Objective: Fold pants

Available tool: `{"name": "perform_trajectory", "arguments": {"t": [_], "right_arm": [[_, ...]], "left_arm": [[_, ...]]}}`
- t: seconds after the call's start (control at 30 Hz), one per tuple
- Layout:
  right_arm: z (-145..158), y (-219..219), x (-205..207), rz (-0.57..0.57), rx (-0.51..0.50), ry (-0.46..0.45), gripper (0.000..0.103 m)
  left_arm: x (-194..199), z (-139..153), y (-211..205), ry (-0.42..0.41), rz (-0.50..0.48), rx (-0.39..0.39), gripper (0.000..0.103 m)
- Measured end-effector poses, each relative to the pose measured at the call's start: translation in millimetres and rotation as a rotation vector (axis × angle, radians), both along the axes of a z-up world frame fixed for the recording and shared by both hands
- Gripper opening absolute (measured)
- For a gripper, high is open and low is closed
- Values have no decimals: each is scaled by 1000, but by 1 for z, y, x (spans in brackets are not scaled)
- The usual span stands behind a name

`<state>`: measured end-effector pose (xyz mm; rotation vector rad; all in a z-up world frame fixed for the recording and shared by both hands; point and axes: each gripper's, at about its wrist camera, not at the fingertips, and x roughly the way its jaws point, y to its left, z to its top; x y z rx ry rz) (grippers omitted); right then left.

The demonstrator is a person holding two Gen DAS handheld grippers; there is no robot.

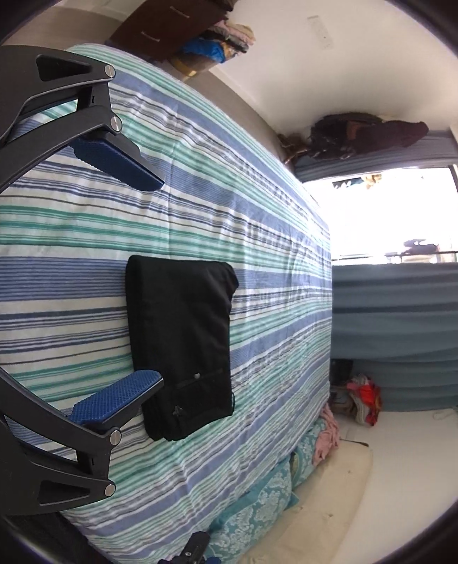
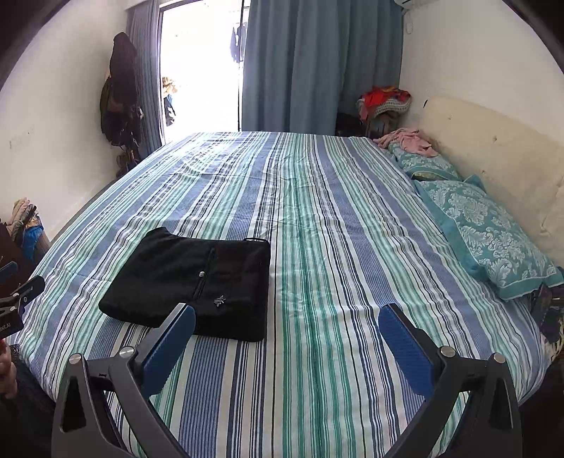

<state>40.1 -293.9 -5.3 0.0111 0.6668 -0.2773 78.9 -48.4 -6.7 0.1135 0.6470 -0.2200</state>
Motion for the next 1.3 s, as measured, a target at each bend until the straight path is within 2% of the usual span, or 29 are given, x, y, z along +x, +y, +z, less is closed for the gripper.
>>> {"name": "perform_trajectory", "arguments": {"t": [0.23, 0.3, 0.47, 0.67, 0.73, 0.83, 1.0, 1.17, 1.23, 1.3], "right_arm": [[-13, 26, -11, 14, 36, -3, 103], [-19, 31, -11, 9, 35, 9, 103], [-38, 39, -11, -6, 62, 47, 103], [-69, 51, -26, -51, 98, 108, 103], [-79, 53, -35, -76, 120, 129, 103], [-86, 54, -48, -89, 161, 152, 103], [-79, 63, -64, -71, 158, 166, 103], [-67, 75, -74, -35, 147, 160, 103], [-58, 77, -78, -26, 149, 145, 103], [-48, 80, -81, -21, 143, 125, 103]], "left_arm": [[-10, -18, 1, 51, 48, 8, 102], [-11, -22, 1, 50, 50, 11, 102], [-12, -40, -5, 85, 50, 86, 102], [-28, -73, 0, 178, 43, 77, 102], [-33, -78, 0, 178, 43, 93, 102], [-41, -75, 0, 153, 33, 105, 102], [-48, -58, 5, 147, 9, 34, 103], [-50, -39, 8, 150, 15, 4, 103], [-51, -32, 6, 156, 30, 35, 103], [-54, -26, 2, 155, 54, 112, 103]]}}
